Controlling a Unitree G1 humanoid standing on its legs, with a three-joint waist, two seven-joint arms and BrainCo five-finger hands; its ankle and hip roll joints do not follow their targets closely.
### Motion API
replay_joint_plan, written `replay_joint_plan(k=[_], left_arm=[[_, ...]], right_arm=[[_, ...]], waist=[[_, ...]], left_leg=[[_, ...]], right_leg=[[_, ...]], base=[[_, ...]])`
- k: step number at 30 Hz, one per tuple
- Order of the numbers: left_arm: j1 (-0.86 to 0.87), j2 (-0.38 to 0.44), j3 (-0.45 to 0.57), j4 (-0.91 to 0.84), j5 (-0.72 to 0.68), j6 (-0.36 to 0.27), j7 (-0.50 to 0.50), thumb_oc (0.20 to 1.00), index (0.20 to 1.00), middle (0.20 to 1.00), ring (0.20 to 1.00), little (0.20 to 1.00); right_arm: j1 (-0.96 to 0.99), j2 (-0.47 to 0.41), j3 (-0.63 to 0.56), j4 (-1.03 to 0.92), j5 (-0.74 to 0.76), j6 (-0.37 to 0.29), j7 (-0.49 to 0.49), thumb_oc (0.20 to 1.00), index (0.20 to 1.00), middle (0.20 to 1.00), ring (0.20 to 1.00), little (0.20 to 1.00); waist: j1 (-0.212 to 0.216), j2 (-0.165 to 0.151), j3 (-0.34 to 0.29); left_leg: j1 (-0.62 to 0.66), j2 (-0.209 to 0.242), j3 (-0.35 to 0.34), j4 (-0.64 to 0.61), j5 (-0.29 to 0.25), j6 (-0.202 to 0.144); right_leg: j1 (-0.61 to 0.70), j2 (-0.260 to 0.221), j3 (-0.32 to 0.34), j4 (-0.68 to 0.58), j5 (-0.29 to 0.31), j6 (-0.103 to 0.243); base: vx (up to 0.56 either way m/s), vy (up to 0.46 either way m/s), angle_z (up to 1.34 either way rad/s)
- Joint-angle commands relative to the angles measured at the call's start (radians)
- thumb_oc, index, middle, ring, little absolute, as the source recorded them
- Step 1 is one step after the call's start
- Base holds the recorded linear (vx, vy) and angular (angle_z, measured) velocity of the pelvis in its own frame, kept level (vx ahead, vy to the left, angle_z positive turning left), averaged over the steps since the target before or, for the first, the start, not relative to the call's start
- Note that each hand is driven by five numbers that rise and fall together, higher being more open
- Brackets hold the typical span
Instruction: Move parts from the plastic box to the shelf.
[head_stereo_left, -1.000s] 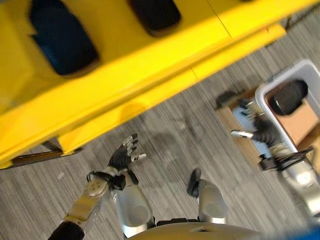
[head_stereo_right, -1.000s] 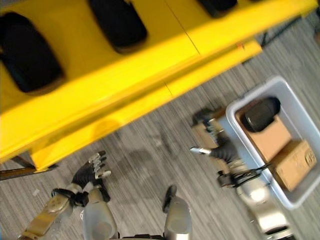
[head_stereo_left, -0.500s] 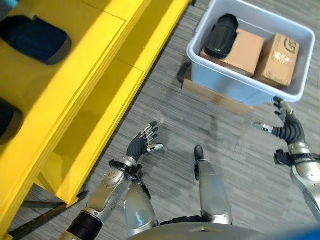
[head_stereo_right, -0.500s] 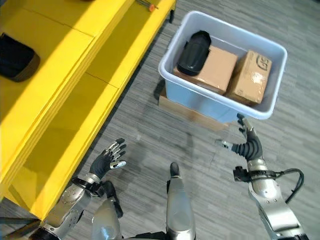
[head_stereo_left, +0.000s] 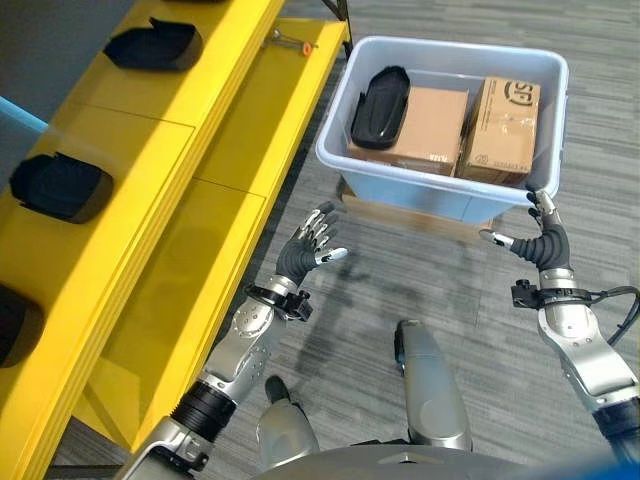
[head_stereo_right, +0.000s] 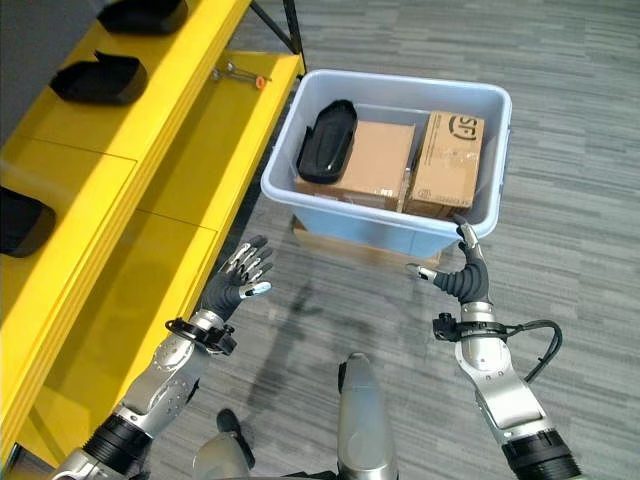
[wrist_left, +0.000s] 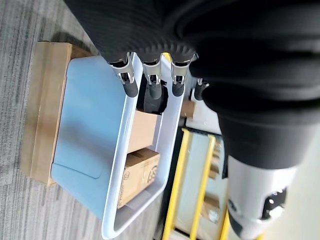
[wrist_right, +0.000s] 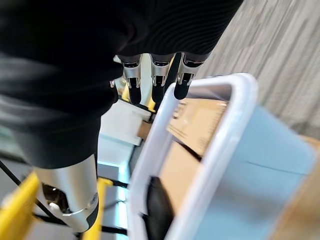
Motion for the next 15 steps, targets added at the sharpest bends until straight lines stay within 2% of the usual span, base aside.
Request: replay_joint_plan(k=[1,2,3,4,6,8,11,15], left_arm=[[0.01,-0.008,0.021,-0.038,0.021,0.0,0.02,1.0,1.0,1.0,1.0,1.0],[0.01,-0.011,0.019,-0.037,0.03,0.007,0.019,1.0,1.0,1.0,1.0,1.0],[0.024,-0.013,0.009,-0.042,0.054,0.029,0.039,1.0,1.0,1.0,1.0,1.0],[0.037,-0.009,0.008,-0.04,0.069,0.047,0.041,1.0,1.0,1.0,1.0,1.0],[0.051,-0.002,0.015,-0.027,0.084,0.065,0.028,1.0,1.0,1.0,1.0,1.0],[0.059,0.003,0.024,-0.017,0.075,0.076,0.031,1.0,1.0,1.0,1.0,1.0],[0.066,0.013,0.039,-0.017,0.093,0.073,0.005,1.0,1.0,1.0,1.0,1.0],[0.102,0.029,0.062,-0.031,0.114,0.068,0.009,1.0,1.0,1.0,1.0,1.0]], right_arm=[[0.017,0.028,0.005,-0.076,-0.008,-0.014,-0.021,1.0,1.0,1.0,1.0,1.0],[0.02,0.031,0.007,-0.079,-0.002,-0.012,-0.024,1.0,1.0,1.0,1.0,1.0],[0.042,0.045,0.024,-0.088,0.02,-0.001,-0.01,1.0,1.0,1.0,1.0,1.0],[0.05,0.054,0.037,-0.085,0.04,0.007,0.005,1.0,1.0,1.0,1.0,1.0],[0.054,0.063,0.045,-0.094,0.059,0.009,0.027,1.0,1.0,1.0,1.0,1.0],[0.069,0.068,0.039,-0.106,0.076,0.014,0.05,1.0,1.0,1.0,1.0,1.0],[0.093,0.082,0.031,-0.129,0.074,0.034,0.085,1.0,1.0,1.0,1.0,1.0],[0.091,0.111,0.058,-0.118,0.048,0.044,0.099,1.0,1.0,1.0,1.0,1.0]], waist=[[0.005,0.029,0.027],[0.008,0.032,0.027],[0.026,0.023,0.031],[0.038,0.015,0.031],[0.039,0.006,0.014],[0.034,-0.005,-0.01],[0.03,-0.013,-0.043],[0.05,-0.027,-0.086]], left_leg=[[-0.132,-0.07,0.093,-0.127,0.08,0.031],[-0.141,-0.071,0.098,-0.139,0.089,0.029],[-0.217,-0.097,0.034,-0.107,0.115,0.028],[-0.238,-0.11,0.0,-0.075,0.098,0.033],[-0.189,-0.119,0.008,-0.082,0.021,0.054],[-0.13,-0.13,0.025,-0.119,-0.044,0.075],[-0.037,-0.155,0.047,-0.194,-0.076,0.097],[0.033,-0.169,0.062,-0.215,-0.113,0.118]], right_leg=[[0.195,0.015,-0.025,-0.217,0.056,0.072],[0.203,0.02,-0.025,-0.228,0.061,0.071],[0.243,0.03,-0.011,-0.244,0.059,0.06],[0.257,0.035,0.003,-0.243,0.057,0.057],[0.278,0.037,0.015,-0.265,0.056,0.062],[0.288,0.029,0.019,-0.297,0.072,0.08],[0.303,0.028,0.017,-0.362,0.111,0.106],[0.326,0.002,0.01,-0.422,0.162,0.135]], base=[[0.24,0.094,-1.07],[0.36,0.114,-0.73],[0.29,0.108,-0.51],[0.3,0.137,-0.38],[0.22,0.173,-0.91],[0.2,0.139,-1.09],[0.19,0.137,-0.4],[0.22,0.126,0.17]])
